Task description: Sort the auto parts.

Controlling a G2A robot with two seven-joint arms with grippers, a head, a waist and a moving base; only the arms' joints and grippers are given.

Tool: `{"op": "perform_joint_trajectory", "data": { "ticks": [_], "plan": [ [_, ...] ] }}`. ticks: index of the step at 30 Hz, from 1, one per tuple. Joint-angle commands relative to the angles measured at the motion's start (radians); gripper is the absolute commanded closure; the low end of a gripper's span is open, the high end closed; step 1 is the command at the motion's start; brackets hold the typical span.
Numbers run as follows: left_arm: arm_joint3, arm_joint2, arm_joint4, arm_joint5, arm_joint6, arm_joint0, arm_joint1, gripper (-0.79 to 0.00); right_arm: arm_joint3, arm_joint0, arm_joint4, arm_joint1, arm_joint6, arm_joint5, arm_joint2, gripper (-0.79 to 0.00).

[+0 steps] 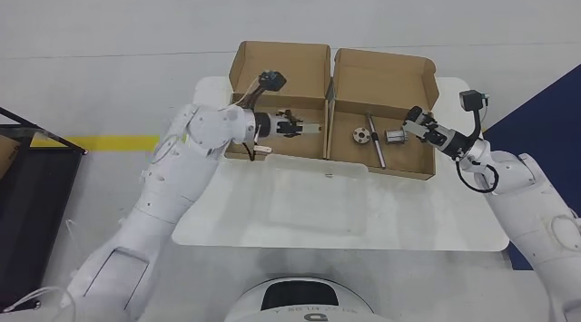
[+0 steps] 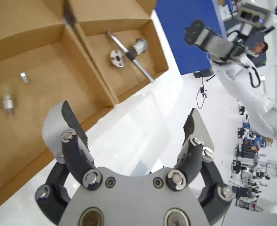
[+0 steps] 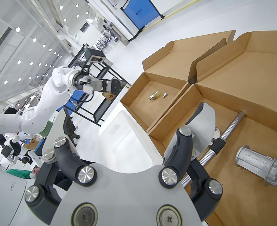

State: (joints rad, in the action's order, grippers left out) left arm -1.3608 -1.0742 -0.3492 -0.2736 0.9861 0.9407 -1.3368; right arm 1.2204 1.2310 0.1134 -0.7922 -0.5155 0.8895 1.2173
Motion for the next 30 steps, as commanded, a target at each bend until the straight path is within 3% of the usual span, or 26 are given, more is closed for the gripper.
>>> {"op": "perform_joint_trajectory", "data": {
  "ticks": [1, 7, 9, 16, 18, 19, 20, 30],
  "plan": [
    [0.134, 0.001, 0.004, -0.002, -0.001, -0.037, -0.001, -0.785, 0.0, 0.0, 0.0, 0.0, 0.0, 0.0, 0.0, -0.785],
    [0.133, 0.002, -0.007, 0.001, -0.007, -0.035, 0.0, -0.785, 0.0, 0.0, 0.0, 0.0, 0.0, 0.0, 0.0, -0.785],
    [0.112, 0.036, -0.113, 0.038, -0.054, -0.018, 0.0, -0.785, 0.0, 0.0, 0.0, 0.0, 0.0, 0.0, 0.0, -0.785],
    [-0.011, 0.183, -0.377, 0.032, 0.003, 0.015, 0.0, -0.585, 0.0, 0.0, 0.0, 0.0, 0.0, 0.0, 0.0, -0.785],
    [-0.042, 0.212, -0.43, 0.018, 0.023, 0.023, 0.001, -0.616, 0.0, 0.0, 0.0, 0.0, 0.0, 0.0, 0.0, -0.785],
    [-0.057, 0.232, -0.434, -0.006, 0.048, 0.03, 0.001, -0.757, 0.0, 0.0, 0.0, 0.0, 0.0, 0.0, 0.0, -0.785],
    [-0.066, 0.24, -0.42, -0.023, 0.071, 0.035, 0.001, -0.785, 0.0, 0.0, 0.0, 0.0, 0.0, 0.0, 0.0, -0.785],
    [-0.064, 0.241, -0.426, -0.02, 0.067, 0.036, 0.001, -0.785, 0.0, 0.0, 0.0, 0.0, 0.0, 0.0, 0.0, -0.785]
  ]
}}
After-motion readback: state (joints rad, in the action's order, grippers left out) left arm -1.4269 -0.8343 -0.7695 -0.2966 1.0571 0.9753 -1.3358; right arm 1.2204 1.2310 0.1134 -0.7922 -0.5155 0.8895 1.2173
